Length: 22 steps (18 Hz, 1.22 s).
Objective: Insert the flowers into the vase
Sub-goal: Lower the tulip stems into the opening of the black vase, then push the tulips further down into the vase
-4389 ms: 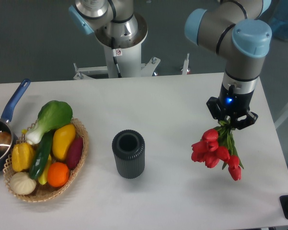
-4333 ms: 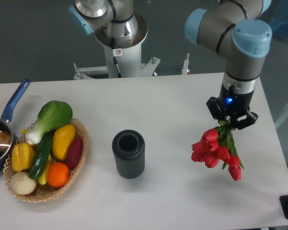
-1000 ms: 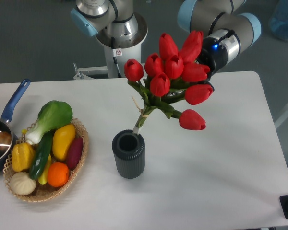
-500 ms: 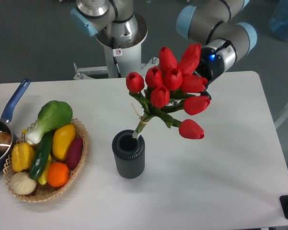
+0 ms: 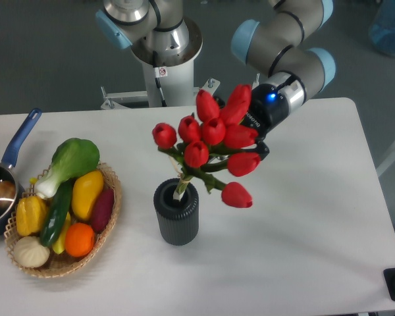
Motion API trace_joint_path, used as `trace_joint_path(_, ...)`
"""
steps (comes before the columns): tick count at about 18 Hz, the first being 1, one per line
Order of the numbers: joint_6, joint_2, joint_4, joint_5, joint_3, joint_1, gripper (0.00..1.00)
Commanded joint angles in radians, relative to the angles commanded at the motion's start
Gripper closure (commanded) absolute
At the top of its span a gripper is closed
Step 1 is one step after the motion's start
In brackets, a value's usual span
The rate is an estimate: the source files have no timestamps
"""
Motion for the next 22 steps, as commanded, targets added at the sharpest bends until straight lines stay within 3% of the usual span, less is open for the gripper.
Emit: trace_joint_path(22, 0.092, -0.043, 0.000, 0.023, -0.077, -0.009, 1.00)
